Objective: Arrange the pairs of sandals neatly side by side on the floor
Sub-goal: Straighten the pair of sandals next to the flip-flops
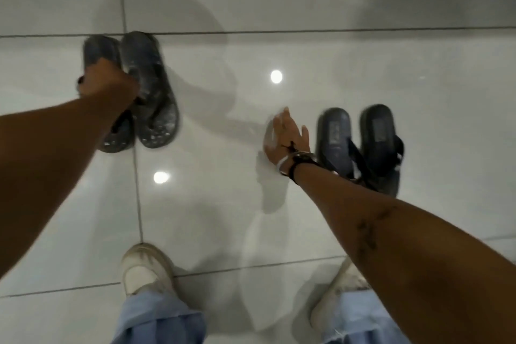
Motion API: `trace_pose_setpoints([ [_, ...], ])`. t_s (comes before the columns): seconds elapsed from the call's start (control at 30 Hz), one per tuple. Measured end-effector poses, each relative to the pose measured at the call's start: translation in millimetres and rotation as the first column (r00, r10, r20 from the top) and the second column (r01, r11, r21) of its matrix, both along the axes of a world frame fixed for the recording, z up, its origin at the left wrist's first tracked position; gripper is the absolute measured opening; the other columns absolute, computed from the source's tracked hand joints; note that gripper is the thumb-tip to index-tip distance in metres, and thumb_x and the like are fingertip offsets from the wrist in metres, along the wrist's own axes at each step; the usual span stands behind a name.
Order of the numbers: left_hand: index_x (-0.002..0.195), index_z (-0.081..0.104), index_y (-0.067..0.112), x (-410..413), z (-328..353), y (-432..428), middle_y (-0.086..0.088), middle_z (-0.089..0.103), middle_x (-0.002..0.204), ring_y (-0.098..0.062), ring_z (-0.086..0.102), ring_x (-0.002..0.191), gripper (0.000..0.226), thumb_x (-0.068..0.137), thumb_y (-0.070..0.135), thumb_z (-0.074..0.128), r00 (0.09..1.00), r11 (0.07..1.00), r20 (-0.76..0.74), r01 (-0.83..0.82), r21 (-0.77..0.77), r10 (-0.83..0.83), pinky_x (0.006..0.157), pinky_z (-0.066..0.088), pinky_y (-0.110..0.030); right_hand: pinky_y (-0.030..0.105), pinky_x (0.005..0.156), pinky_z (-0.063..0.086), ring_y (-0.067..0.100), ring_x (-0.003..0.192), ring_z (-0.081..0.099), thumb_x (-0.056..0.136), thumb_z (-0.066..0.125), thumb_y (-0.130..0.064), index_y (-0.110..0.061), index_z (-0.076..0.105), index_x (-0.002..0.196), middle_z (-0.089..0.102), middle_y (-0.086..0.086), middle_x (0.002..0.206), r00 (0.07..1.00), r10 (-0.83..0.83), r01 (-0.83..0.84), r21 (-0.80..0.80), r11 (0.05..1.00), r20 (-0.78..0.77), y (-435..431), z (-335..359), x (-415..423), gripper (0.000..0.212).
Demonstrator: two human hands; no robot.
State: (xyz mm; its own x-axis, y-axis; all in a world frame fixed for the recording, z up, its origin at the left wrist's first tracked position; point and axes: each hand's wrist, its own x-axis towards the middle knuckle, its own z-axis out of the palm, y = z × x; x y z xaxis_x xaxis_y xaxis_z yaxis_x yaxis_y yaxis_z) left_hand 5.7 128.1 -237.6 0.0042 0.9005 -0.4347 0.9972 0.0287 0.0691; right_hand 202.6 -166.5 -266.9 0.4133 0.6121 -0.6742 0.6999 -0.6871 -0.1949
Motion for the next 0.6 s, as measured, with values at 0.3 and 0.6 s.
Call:
trace_pose_setpoints([
  [0.3, 0.132, 0.049, -0.004, 107, -7, -137, -0.028, 0.038, 0.147, -0.037, 0.034, 0.137, 0.053, 0.091, 0.027, 0.059, 0.573, 0.600, 0.189, 0.784, 0.159, -0.798, 0.114, 0.018, -0.051, 0.049, 0.105, 0.033, 0.035, 0.120, 0.048, 0.086, 0.059, -0.032, -0.011, 0.055, 0.122, 0.053, 0.014, 0.128, 0.726, -0.491, 0.569, -0.020, 0.822, 0.482, -107, 37, 80, 0.042],
  [0.6, 0.148, 0.010, -0.006, 156, -49, -218, -0.028, -0.001, 0.158, -0.036, 0.007, 0.147, 0.103, 0.086, 0.066, 0.049, 0.767, 0.705, 0.013, 0.597, -0.383, -0.642, 0.117, 0.011, -0.051, 0.051, 0.107, 0.026, 0.031, 0.104, 0.059, 0.081, 0.064, -0.027, -0.022, 0.063, 0.082, 0.070, 0.007, 0.092, 0.802, -0.461, 0.562, -0.216, 0.799, 0.380, -139, 13, 96, 0.005],
])
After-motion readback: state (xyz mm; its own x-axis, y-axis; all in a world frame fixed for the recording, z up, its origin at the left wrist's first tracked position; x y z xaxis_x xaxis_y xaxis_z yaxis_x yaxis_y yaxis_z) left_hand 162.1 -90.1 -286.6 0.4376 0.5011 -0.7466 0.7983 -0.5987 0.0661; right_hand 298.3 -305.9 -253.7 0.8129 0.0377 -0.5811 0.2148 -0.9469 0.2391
